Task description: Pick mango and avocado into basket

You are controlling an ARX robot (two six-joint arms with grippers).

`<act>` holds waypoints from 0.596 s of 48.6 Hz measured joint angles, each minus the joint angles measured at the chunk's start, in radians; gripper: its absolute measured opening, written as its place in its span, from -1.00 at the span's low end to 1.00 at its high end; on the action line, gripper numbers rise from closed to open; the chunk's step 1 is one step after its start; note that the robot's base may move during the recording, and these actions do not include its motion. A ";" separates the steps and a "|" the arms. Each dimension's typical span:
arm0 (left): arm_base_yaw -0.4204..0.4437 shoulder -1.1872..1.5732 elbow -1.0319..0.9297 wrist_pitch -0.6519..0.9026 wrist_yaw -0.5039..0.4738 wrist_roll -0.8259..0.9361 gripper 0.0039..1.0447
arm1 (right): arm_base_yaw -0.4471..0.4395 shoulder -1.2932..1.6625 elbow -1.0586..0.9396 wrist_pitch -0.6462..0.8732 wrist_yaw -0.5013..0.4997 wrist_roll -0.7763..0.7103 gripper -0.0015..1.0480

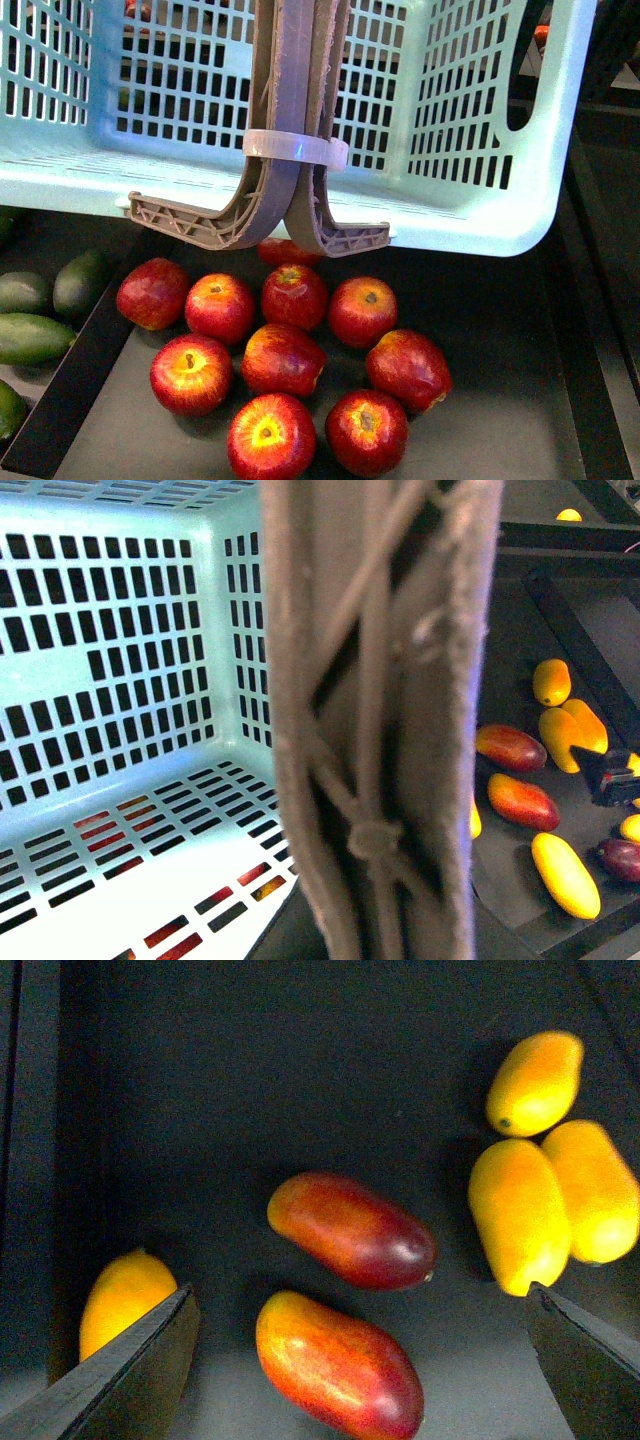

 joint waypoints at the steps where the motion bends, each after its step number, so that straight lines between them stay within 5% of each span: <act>1: 0.000 0.000 0.000 0.000 0.002 0.000 -0.89 | -0.010 0.030 0.013 -0.009 -0.019 -0.034 0.85; 13: 0.000 0.000 0.000 0.000 0.001 0.000 -0.89 | -0.094 0.304 0.153 -0.143 -0.234 -0.403 0.85; 29: 0.000 0.000 0.000 0.000 0.001 0.000 -0.89 | -0.095 0.444 0.246 -0.163 -0.270 -0.636 0.85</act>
